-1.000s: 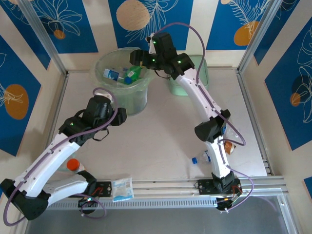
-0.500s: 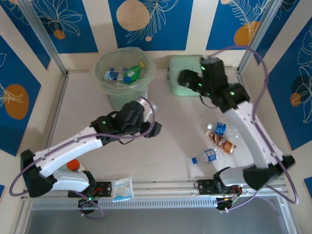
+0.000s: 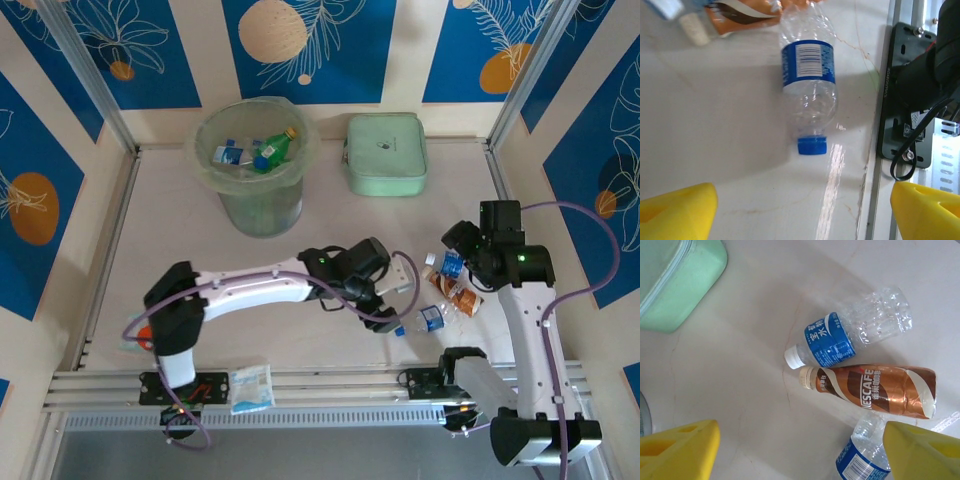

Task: Put the plastic bottles in the bin

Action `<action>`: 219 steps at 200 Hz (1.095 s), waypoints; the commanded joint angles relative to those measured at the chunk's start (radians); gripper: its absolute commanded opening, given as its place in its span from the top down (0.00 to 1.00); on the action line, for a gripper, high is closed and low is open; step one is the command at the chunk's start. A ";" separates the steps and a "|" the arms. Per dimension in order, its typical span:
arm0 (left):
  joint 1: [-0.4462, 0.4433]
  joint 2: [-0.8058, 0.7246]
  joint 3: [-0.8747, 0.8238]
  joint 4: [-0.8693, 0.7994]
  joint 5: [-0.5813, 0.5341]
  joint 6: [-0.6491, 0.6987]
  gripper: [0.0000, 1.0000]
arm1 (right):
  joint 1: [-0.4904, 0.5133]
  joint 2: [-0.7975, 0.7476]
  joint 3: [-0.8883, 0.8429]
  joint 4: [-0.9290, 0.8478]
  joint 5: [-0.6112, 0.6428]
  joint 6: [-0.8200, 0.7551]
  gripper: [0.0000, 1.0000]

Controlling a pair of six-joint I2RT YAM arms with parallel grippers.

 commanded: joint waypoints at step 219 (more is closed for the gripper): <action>-0.096 0.400 0.250 -0.042 -0.132 0.155 0.57 | -0.148 -0.077 -0.051 -0.015 -0.166 0.006 0.19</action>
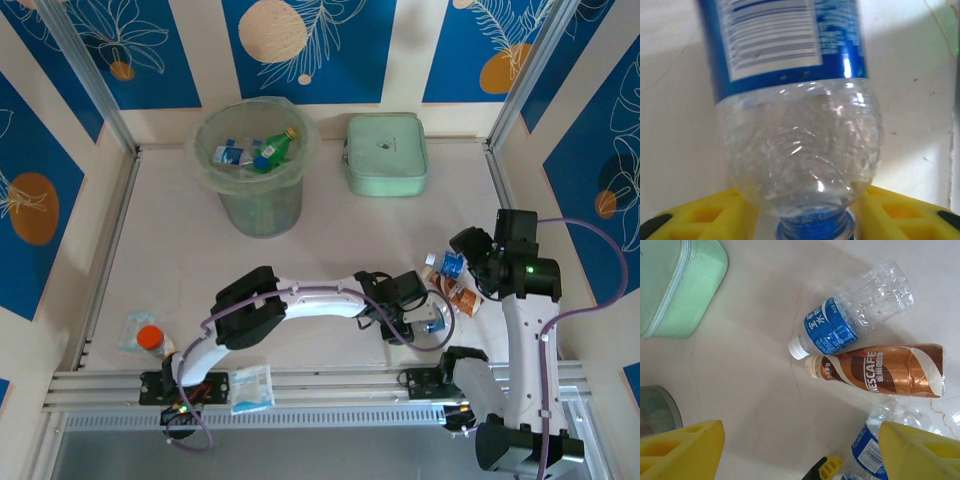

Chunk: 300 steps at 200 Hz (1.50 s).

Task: Put the plastic bottles in the bin

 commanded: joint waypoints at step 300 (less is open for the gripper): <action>0.020 -0.665 -0.354 -0.108 -0.313 -0.118 0.87 | 0.067 -0.012 -0.018 0.072 -0.073 -0.015 0.20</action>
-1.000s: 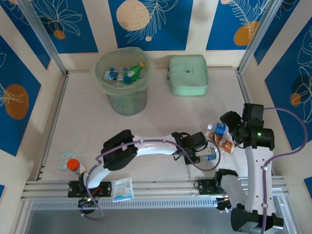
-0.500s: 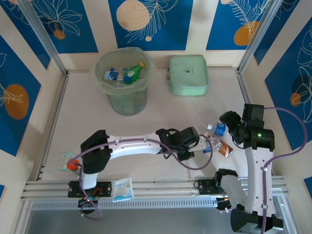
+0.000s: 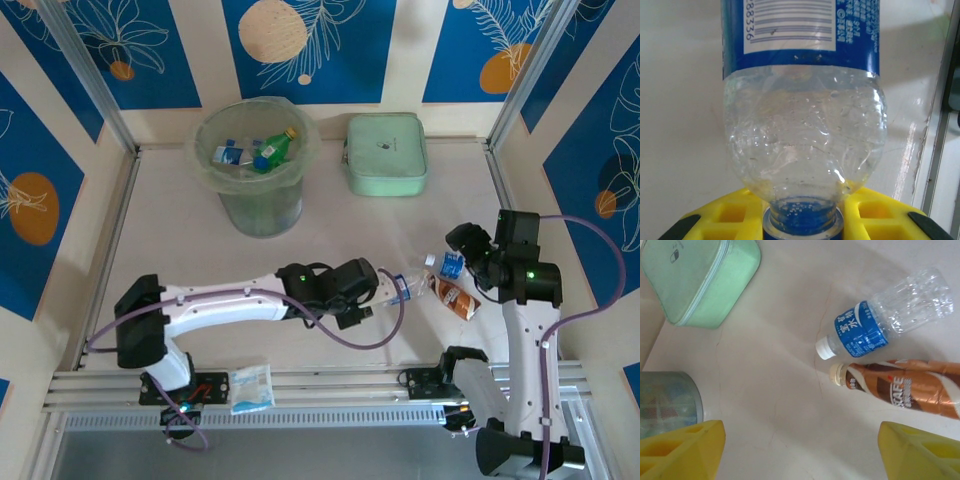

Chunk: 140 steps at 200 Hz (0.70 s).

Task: Put the plastic bottles in the bin

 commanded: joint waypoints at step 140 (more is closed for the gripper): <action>0.390 -0.231 0.362 -0.170 -0.065 -0.107 0.85 | 0.210 0.051 -0.015 0.053 0.076 0.052 0.20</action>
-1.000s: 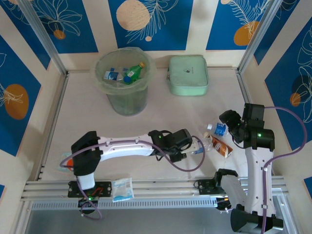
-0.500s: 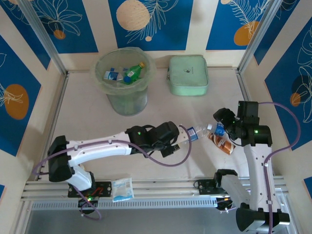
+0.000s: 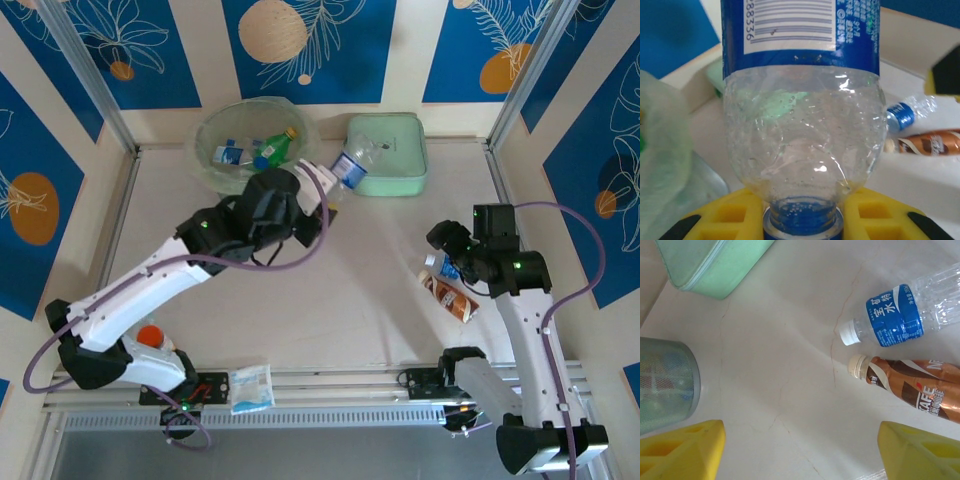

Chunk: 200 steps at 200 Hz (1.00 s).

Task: Put the plastic bottles in the bin

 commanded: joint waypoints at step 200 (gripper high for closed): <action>0.609 0.336 0.380 -0.219 0.188 -0.066 0.90 | 0.093 -0.014 -0.056 0.037 0.058 0.032 0.20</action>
